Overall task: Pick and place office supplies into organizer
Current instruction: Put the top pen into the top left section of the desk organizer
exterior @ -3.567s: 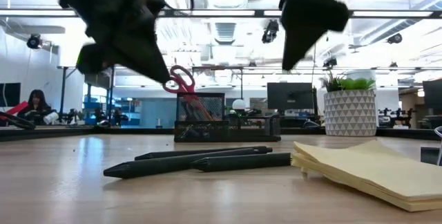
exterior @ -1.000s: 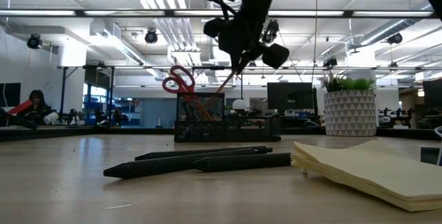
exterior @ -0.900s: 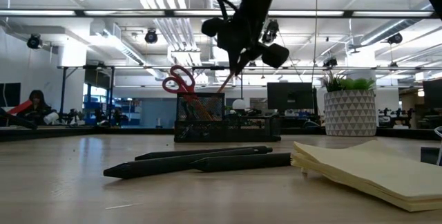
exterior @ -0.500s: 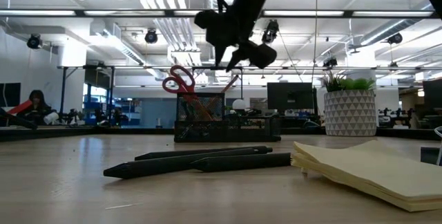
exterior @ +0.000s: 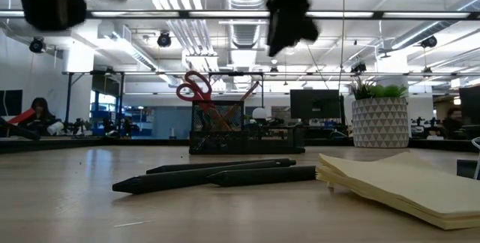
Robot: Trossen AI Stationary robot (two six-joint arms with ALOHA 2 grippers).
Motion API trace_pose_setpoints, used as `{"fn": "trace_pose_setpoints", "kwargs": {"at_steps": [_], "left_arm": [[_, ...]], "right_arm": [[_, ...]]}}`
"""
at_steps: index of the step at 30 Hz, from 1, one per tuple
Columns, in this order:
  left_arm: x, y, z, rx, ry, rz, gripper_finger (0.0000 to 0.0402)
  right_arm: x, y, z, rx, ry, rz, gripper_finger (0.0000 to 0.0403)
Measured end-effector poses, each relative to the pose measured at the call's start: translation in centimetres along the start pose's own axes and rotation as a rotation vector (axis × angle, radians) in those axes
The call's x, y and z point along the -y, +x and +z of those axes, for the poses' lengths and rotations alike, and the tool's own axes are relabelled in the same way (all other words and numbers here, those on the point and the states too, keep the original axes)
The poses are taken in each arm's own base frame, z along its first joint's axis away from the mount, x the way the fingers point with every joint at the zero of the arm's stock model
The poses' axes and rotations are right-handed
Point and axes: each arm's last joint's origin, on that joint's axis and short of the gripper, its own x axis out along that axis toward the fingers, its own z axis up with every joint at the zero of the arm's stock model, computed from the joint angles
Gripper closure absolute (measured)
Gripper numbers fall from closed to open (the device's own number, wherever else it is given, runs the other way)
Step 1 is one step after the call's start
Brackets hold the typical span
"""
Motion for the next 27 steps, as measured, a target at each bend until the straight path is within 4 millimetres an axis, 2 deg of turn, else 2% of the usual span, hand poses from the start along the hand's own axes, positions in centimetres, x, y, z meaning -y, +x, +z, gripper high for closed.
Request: {"fn": "trace_pose_setpoints", "kwargs": {"at_steps": [2, 4, 7, 10, 13, 17, 21, 27], "left_arm": [[-1.0, 1.5, -0.8, -0.049, -0.014, -0.014, 0.0402], [-1.4, 3.1, -1.5, -0.065, 0.004, -0.051, 0.0399], [-1.3, 5.5, -2.2, -0.052, 0.060, -0.088, 0.0374], [-2.0, 8.1, -3.6, -0.104, 0.124, -0.024, 0.0326], [-2.0, 10.1, -5.0, -0.183, 0.203, -0.002, 0.0270], [-0.7, 11.8, -6.0, -0.279, 0.301, -0.057, 0.0220], [0.4, 13.3, -6.2, -0.265, 0.364, -0.038, 0.0217], [0.7, 14.8, -6.3, -0.274, 0.455, 0.170, 0.0239]], "right_arm": [[-1.3, -1.7, -0.6, -0.039, 0.264, 0.201, 0.0223], [-2.5, -3.4, -0.8, -0.050, 0.423, 0.290, 0.0223], [-4.8, -6.0, -1.2, -0.010, 0.492, 0.309, 0.0222], [-6.6, -8.2, -1.8, 0.000, 0.535, 0.349, 0.0222], [-7.5, -9.3, -2.5, -0.025, 0.625, 0.347, 0.0222], [-8.5, -10.7, -4.2, -0.097, 0.714, 0.302, 0.0222], [-9.1, -11.8, -5.3, -0.125, 0.753, 0.277, 0.0222], [-9.9, -12.8, -5.9, -0.119, 0.803, 0.282, 0.0222]]}}
